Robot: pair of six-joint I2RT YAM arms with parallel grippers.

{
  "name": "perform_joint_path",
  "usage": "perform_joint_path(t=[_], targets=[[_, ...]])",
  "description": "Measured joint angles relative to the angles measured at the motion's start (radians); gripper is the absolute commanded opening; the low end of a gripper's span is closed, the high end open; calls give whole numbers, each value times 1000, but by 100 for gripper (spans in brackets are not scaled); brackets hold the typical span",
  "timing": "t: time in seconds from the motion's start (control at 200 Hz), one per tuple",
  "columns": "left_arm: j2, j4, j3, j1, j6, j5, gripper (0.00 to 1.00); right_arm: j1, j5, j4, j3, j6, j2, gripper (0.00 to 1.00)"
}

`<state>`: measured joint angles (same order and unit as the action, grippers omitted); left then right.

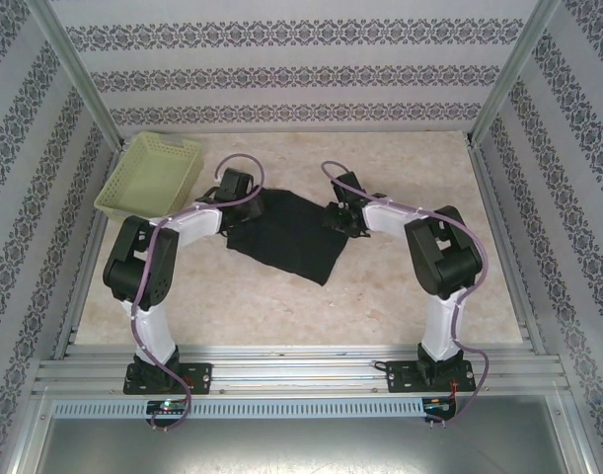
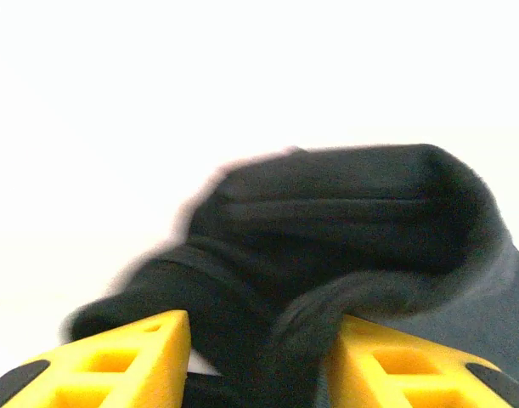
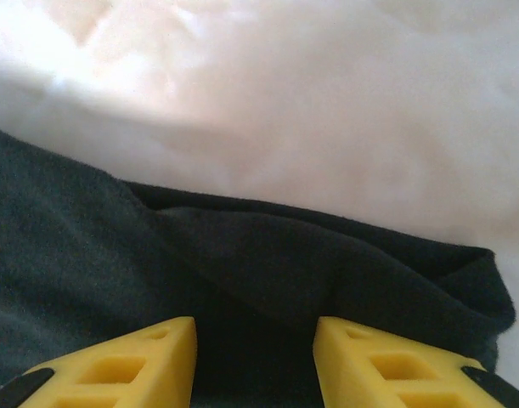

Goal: Fold the inside-out t-shirt

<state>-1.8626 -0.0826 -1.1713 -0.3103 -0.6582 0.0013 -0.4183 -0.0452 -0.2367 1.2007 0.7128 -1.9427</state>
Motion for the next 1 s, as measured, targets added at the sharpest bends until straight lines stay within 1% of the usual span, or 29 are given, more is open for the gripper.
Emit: perform_joint_path(t=[0.075, 0.155, 0.285, 0.425, 0.525, 0.62, 0.759, 0.894, 0.964, 0.999], targets=[[32, -31, 0, 13, 7, -6, 46, -16, 20, 2, -63, 8, 50, 44], [78, -68, 0, 8, 22, -5, 46, -37, 44, -8, -114, 16, 97, 44], [206, -131, 22, -13, 51, -31, 47, -91, 89, -79, -146, 10, 162, 46], [368, -177, 79, -85, 66, -72, 48, -136, 135, -136, -108, -48, 207, 46], [423, -179, 124, -159, 66, -74, 48, -140, 146, -148, -40, -94, 198, 47], [406, -172, 161, -220, 66, -38, 47, -135, 156, -148, 23, -122, 158, 47], [283, -138, 163, -265, 54, 43, 47, -134, 159, -149, 49, -142, 85, 47], [187, -127, 162, -255, 51, 55, 48, -134, 159, -149, 20, -140, 62, 48], [162, -126, 158, -219, 48, 55, 48, -134, 161, -148, -6, -136, 63, 48], [156, -126, 157, -184, 45, 55, 48, -134, 161, -146, -22, -134, 64, 48]])
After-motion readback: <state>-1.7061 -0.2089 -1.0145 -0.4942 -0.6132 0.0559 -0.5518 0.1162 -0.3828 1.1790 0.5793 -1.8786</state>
